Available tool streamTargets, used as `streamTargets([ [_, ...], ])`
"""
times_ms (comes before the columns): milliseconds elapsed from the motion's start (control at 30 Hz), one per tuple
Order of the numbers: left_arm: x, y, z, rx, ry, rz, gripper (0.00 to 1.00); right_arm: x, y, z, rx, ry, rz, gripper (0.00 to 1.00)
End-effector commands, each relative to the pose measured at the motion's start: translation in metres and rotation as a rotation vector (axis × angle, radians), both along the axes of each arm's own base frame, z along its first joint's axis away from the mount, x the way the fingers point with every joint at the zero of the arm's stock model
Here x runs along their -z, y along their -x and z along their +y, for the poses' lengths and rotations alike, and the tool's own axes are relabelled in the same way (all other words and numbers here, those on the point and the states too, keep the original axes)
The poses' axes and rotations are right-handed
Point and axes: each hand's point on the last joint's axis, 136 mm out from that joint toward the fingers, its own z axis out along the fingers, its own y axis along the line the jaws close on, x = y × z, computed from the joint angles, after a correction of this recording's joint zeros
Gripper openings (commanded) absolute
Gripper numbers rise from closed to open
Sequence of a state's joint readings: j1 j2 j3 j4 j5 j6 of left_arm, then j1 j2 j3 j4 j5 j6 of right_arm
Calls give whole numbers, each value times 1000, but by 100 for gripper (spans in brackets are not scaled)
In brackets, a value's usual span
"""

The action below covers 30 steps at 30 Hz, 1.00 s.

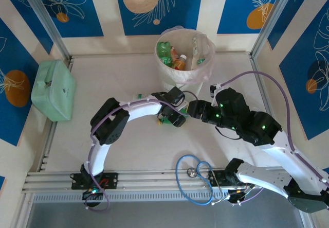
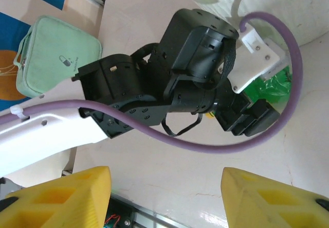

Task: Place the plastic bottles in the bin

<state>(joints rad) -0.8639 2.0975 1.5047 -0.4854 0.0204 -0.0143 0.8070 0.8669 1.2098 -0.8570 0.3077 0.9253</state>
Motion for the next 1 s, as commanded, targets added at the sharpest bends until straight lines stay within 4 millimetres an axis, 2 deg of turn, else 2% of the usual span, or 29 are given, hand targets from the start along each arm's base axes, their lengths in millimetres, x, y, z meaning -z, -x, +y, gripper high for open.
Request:
streamTargets([
  [0,-11,0,0,0,-43,-39,74,4,3,-6,16,0,16,59],
  [100,-29,4,-2,-30,9,-45,67,0,3,-10,23,-5,4,59],
  [300,-92,16,2,-147,199,-58,60,-9,5,-14,20,-7,-18,59],
  [367,-118,21,7,-204,274,-56,59,-9,5,-13,9,-7,-20,59],
  [567,-213,37,32,-377,599,-46,59,-10,5,-1,-26,-4,-25,59],
  [800,-334,17,77,-487,839,-132,60,-21,4,-4,-15,-22,-63,59],
  [900,-378,-3,75,-472,915,-158,61,-14,5,-4,-18,-23,-49,59],
  [967,-396,-24,66,-465,931,-159,60,-9,6,1,-30,-29,-33,58],
])
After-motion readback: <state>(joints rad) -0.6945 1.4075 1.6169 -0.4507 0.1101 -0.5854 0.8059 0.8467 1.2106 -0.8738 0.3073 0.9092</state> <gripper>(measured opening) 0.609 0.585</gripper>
